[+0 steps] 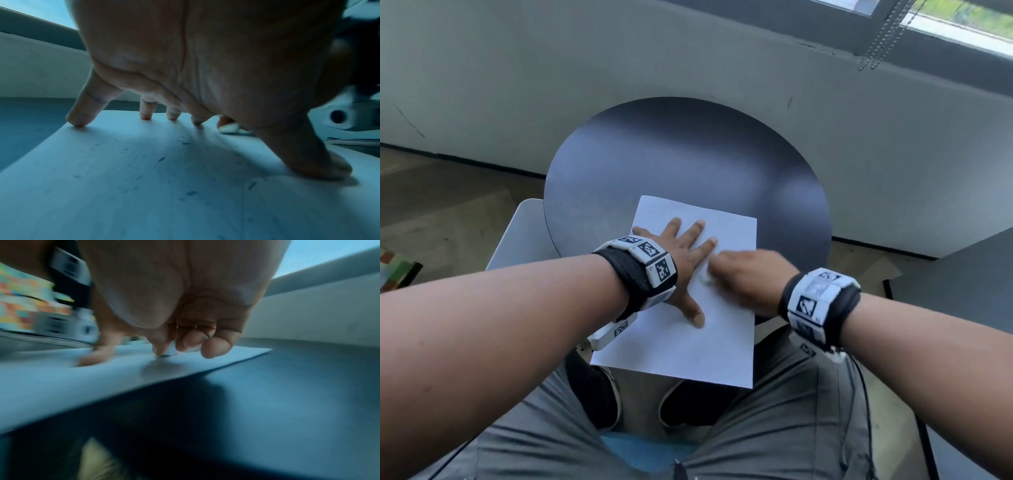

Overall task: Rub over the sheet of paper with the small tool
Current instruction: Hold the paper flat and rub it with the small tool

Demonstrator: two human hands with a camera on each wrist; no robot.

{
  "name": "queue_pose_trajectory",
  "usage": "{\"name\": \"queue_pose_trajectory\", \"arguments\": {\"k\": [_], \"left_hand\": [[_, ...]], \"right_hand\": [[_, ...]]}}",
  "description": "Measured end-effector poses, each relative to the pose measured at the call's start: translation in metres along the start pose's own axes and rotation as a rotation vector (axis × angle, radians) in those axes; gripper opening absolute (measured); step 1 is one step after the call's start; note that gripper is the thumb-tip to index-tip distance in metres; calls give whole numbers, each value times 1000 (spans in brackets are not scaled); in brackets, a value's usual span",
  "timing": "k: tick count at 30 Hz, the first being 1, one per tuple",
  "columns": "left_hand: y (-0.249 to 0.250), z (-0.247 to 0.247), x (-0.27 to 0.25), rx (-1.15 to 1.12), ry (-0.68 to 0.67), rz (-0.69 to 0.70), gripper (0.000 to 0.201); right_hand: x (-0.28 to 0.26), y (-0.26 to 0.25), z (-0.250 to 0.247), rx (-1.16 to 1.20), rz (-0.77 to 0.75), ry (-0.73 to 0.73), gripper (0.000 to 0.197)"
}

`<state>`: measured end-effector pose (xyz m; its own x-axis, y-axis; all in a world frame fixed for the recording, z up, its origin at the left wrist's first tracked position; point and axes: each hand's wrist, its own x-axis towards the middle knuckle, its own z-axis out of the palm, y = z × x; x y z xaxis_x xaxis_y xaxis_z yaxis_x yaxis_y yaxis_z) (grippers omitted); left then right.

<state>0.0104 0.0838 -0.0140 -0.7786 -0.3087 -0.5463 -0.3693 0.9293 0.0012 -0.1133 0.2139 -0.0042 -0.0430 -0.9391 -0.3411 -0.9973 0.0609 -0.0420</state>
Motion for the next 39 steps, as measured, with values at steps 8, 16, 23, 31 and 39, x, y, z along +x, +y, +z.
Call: {"name": "queue_pose_trajectory", "arguments": {"k": [8,16,23,31,39], "left_hand": [[0,0,0,5,5,-6,144],[0,0,-1,7,-3,-11,144],[0,1,0,-15,-4,-8,145],[-2,1,0,-31,-4,-10,145],[-4,1,-4,-70,-22,7,142]], "right_hand": [[0,-2,0,128,62,34,15],[14,46,-4,72,327,119,26],[-4,1,3,31,-24,3,14],[-2,-10,5,64,41,50,12],[14,59,-1,168,447,121,27]]}}
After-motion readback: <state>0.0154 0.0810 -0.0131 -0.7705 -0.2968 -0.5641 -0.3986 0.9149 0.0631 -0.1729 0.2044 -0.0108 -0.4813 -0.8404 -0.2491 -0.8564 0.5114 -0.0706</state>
